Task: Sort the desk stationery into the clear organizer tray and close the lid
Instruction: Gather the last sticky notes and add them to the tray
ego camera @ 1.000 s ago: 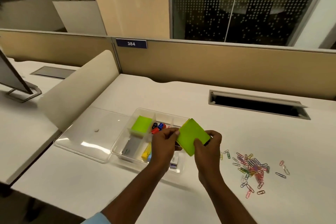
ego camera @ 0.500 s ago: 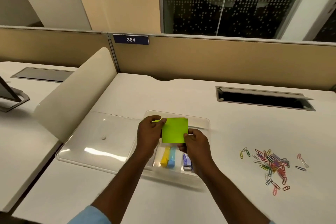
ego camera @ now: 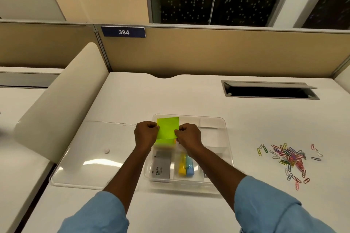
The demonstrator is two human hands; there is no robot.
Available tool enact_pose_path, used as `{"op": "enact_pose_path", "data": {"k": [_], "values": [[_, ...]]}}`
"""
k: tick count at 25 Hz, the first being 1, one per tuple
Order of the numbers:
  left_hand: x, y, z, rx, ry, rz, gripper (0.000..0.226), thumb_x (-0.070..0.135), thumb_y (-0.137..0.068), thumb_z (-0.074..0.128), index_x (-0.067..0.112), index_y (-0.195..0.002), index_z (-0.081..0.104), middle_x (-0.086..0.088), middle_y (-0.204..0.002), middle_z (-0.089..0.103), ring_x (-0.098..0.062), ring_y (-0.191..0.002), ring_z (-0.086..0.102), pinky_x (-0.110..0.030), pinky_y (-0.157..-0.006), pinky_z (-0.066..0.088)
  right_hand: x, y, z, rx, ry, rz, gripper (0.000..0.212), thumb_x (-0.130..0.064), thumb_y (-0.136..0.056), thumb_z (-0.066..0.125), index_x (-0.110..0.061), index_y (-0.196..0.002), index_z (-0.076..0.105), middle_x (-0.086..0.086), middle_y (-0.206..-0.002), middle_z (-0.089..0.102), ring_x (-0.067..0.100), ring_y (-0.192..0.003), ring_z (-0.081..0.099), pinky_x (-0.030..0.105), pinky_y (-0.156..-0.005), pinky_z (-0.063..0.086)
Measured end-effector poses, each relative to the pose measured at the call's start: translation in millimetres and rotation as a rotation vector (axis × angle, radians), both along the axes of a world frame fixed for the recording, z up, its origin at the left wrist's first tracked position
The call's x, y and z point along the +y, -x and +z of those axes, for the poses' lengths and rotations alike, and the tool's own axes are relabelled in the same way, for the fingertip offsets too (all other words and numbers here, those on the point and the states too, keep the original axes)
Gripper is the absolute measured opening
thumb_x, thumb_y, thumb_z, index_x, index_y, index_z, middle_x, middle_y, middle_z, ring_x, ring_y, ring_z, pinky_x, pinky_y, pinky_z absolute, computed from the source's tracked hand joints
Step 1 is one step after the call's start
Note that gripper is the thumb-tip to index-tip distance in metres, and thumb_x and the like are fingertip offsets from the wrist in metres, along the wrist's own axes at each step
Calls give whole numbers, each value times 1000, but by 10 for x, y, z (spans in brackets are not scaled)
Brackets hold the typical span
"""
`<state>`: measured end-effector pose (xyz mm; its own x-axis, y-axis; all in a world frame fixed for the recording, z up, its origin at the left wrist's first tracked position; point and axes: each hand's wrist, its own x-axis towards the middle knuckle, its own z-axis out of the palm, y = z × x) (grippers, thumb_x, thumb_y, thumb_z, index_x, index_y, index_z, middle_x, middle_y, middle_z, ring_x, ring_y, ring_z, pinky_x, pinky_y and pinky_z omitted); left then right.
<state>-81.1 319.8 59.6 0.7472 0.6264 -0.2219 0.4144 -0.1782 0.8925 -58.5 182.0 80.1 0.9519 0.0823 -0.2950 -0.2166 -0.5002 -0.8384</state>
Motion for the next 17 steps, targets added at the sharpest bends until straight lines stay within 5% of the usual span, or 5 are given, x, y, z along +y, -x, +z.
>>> {"op": "enact_pose_path", "data": {"k": [8,17], "values": [[98,-190,-188,287,-543,-169,24,18,-89,54,15,-106,70,-12,-108,67,-34,-107,56,-39,-87,42,346,-170,-332,-38,272,57,8,-17,-81,60,-9,-81,61,4,-78,60,24,-80,59,27,-62,41],[149,-160,-295,154,-519,-106,25,3,-87,50,7,-100,72,-22,-104,61,-40,-99,55,-42,-79,46,431,-81,-550,-206,500,92,24,-22,-89,55,-9,-109,58,7,-104,66,23,-97,62,30,-71,46]]}}
